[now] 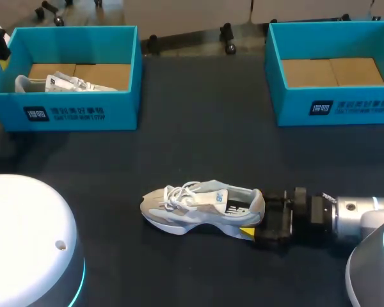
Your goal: Take the shoe out of the shoebox, open the shoe tongue, remove and reinsert the insole, then place the shoe into the shoebox
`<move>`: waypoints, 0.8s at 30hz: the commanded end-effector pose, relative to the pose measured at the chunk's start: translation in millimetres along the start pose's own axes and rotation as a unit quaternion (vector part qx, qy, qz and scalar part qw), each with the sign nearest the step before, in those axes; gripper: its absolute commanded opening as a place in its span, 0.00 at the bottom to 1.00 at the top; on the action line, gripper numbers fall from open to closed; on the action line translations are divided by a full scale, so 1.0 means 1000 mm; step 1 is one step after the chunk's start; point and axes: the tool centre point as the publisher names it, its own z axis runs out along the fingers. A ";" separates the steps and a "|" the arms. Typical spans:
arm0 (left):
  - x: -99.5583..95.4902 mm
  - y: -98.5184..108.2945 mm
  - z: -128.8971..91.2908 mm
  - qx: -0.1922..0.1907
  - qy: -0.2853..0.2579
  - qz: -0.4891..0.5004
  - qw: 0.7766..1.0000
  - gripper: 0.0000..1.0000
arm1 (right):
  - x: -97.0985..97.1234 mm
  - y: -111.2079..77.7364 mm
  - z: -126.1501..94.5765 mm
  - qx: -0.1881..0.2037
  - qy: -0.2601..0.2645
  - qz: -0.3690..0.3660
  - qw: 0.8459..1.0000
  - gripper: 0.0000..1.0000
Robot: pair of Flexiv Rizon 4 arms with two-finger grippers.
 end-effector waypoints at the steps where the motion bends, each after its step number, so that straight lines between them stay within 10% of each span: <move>1: 0.000 -0.001 -0.001 -0.001 0.001 0.000 1.000 1.00 | -0.002 0.001 0.005 0.001 0.002 0.000 1.000 1.00; 8: 0.000 -0.001 -0.001 -0.001 0.001 0.000 1.000 1.00 | 0.000 -0.001 0.007 0.001 0.002 -0.001 1.000 0.93; 9: 0.000 -0.001 -0.001 -0.001 0.001 0.000 1.000 1.00 | 0.001 -0.001 0.007 0.000 0.001 -0.001 1.000 0.57; 14: 0.000 -0.001 -0.001 -0.001 0.001 0.000 1.000 1.00 | 0.001 0.000 0.010 -0.003 0.002 -0.006 1.000 0.00; 24: 0.000 -0.001 -0.001 -0.001 0.001 0.000 1.000 1.00 | -0.003 0.003 0.009 -0.001 0.038 -0.026 0.999 0.00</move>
